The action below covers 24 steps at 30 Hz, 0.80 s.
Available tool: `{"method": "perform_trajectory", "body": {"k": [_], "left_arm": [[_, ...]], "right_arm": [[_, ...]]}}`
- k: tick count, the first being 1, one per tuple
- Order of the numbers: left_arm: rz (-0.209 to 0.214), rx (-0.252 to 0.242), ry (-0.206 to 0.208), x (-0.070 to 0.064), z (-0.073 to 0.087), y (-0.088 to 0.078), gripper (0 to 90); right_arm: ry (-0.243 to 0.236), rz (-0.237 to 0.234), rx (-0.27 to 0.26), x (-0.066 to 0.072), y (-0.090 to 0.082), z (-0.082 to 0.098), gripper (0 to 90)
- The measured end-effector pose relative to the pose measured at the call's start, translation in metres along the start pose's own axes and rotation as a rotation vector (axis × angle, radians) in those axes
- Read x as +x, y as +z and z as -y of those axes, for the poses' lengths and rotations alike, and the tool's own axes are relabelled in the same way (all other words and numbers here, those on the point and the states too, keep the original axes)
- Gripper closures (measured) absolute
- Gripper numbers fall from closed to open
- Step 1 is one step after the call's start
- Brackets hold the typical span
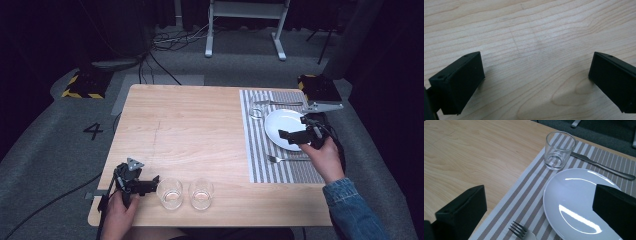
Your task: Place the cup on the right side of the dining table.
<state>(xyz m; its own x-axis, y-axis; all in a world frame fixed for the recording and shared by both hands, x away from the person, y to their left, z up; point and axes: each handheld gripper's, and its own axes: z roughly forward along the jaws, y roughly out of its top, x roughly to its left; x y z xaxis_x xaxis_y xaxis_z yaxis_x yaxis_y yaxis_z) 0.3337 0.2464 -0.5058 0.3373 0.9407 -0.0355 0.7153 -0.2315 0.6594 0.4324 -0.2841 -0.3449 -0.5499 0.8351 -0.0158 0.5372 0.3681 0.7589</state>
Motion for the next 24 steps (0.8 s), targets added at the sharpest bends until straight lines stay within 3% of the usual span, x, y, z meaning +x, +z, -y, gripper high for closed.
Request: {"method": "perform_trajectory", "body": {"k": [18, 24], "left_arm": [[0.0, 0.0, 0.0, 0.0, 0.0, 0.0, 0.3], [0.0, 0.0, 0.0, 0.0, 0.0, 0.0, 0.3]], "right_arm": [[-0.009, 0.021, 0.068, -0.001, -0.02, 0.035, 0.0], [-0.001, 0.023, 0.09, -0.002, -0.019, 0.046, 0.0]]}}
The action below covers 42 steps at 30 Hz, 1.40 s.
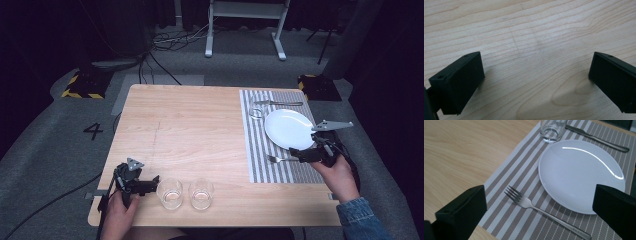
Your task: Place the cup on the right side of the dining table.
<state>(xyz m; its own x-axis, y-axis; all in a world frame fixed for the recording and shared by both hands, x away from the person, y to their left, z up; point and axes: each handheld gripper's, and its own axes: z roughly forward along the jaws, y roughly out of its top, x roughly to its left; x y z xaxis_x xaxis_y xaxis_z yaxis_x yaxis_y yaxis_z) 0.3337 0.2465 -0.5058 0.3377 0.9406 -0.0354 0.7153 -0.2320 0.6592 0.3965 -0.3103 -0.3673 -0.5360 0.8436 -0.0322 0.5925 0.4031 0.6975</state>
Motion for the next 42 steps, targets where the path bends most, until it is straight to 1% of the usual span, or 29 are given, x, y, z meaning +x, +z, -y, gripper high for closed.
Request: {"method": "perform_trajectory", "body": {"k": [1, 5, 9, 13, 18, 19, 20, 30, 31, 38, 40, 42], "left_arm": [[0.0, 0.0, 0.0, 0.0, 0.0, 0.0, 0.3], [0.0, 0.0, 0.0, 0.0, 0.0, 0.0, 0.3], [0.0, 0.0, -0.001, 0.0, 0.0, 0.0, 0.3], [0.0, 0.0, 0.0, 0.0, 0.0, 0.0, 0.3], [0.0, 0.0, 0.0, 0.0, 0.0, 0.0, 0.3], [0.0, 0.0, 0.0, 0.0, 0.0, 0.0, 0.3], [0.0, 0.0, 0.0, 0.0, 0.0, 0.0, 0.3], [0.0, 0.0, 0.0, 0.0, 0.0, 0.0, 0.3], [0.0, 0.0, 0.0, 0.0, 0.0, 0.0, 0.3], [0.0, 0.0, 0.0, 0.0, 0.0, 0.0, 0.3], [0.0, 0.0, 0.0, 0.0, 0.0, 0.0, 0.3], [0.0, 0.0, 0.0, 0.0, 0.0, 0.0, 0.3]], "right_arm": [[0.001, -0.003, 0.012, 0.0, 0.001, 0.003, 0.0], [0.011, -0.003, 0.034, -0.002, 0.005, 0.015, 0.0], [0.023, -0.004, 0.047, -0.003, 0.008, 0.024, 0.0], [0.014, -0.003, 0.064, -0.003, 0.01, 0.033, 0.0], [0.038, -0.002, 0.073, -0.003, 0.012, 0.045, 0.0], [0.036, -0.004, 0.075, -0.004, 0.013, 0.048, 0.0], [0.046, -0.005, 0.078, -0.003, 0.014, 0.051, 0.0], [0.053, -0.031, 0.112, 0.002, 0.026, 0.075, 0.0], [0.06, -0.033, 0.113, 0.003, 0.028, 0.077, 0.0], [0.052, -0.028, 0.119, 0.008, 0.035, 0.09, 0.0], [0.057, -0.028, 0.123, 0.01, 0.037, 0.094, 0.0], [0.05, -0.028, 0.126, 0.012, 0.039, 0.098, 0.0]]}}
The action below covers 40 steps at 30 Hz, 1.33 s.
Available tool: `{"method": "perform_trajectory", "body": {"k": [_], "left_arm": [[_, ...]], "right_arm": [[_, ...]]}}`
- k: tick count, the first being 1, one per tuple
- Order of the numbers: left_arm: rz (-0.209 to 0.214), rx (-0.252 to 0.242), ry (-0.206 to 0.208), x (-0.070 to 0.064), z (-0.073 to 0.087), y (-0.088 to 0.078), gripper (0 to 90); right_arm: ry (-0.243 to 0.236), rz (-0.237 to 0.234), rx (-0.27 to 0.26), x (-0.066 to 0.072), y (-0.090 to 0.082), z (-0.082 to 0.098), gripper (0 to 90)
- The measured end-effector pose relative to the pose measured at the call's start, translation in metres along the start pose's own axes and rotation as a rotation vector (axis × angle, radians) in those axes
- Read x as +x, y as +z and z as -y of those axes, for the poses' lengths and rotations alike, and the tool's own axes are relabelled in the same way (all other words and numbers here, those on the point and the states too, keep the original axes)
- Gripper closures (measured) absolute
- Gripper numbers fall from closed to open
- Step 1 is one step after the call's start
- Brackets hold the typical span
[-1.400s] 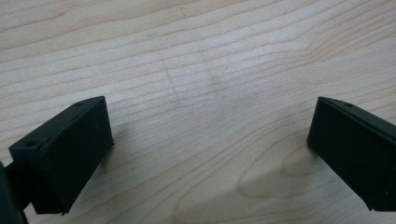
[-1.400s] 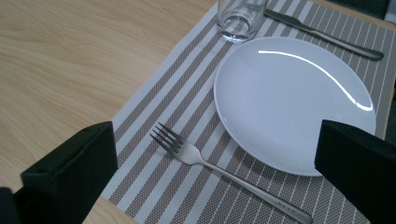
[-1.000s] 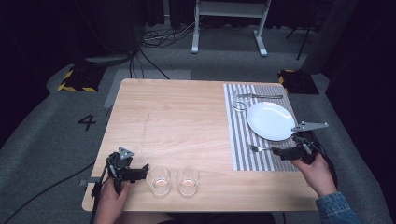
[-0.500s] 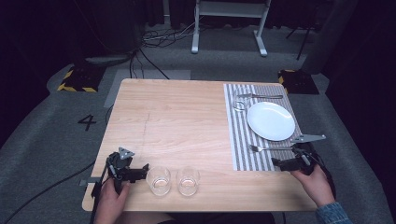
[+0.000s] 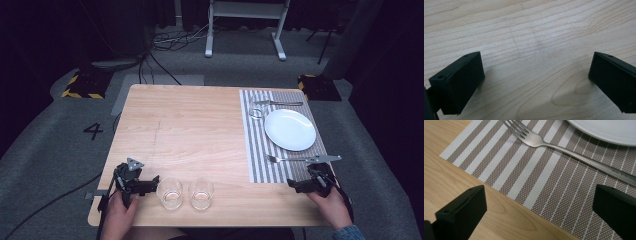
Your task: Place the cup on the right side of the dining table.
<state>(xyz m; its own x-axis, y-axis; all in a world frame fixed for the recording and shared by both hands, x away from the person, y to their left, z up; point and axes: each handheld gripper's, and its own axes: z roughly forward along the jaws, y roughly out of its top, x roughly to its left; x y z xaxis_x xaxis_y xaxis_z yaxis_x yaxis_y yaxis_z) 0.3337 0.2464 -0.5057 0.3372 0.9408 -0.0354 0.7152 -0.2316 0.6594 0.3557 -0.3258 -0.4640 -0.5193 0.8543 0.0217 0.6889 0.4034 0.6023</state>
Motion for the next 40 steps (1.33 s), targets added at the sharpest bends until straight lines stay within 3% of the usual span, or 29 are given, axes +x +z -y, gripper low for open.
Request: {"method": "perform_trajectory", "body": {"k": [14, 20, 24, 30, 40], "left_arm": [[0.0, 0.0, 0.0, 0.0, 0.0, 0.0, 0.3], [0.0, 0.0, 0.0, 0.0, 0.0, 0.0, 0.3], [0.0, 0.0, 0.0, 0.0, 0.0, 0.0, 0.3], [0.0, 0.0, 0.0, 0.0, 0.0, 0.0, 0.3], [0.0, 0.0, 0.0, 0.0, 0.0, 0.0, 0.3]], "right_arm": [[-0.027, 0.013, -0.037, 0.011, 0.01, 0.025, 0.0], [-0.018, 0.024, -0.039, 0.016, 0.015, 0.035, 0.0], [-0.011, 0.035, -0.089, 0.019, 0.015, 0.042, 0.0], [-0.001, 0.045, -0.143, 0.02, 0.017, 0.047, 0.0], [-0.001, 0.045, -0.143, 0.02, 0.017, 0.047, 0.0]]}}
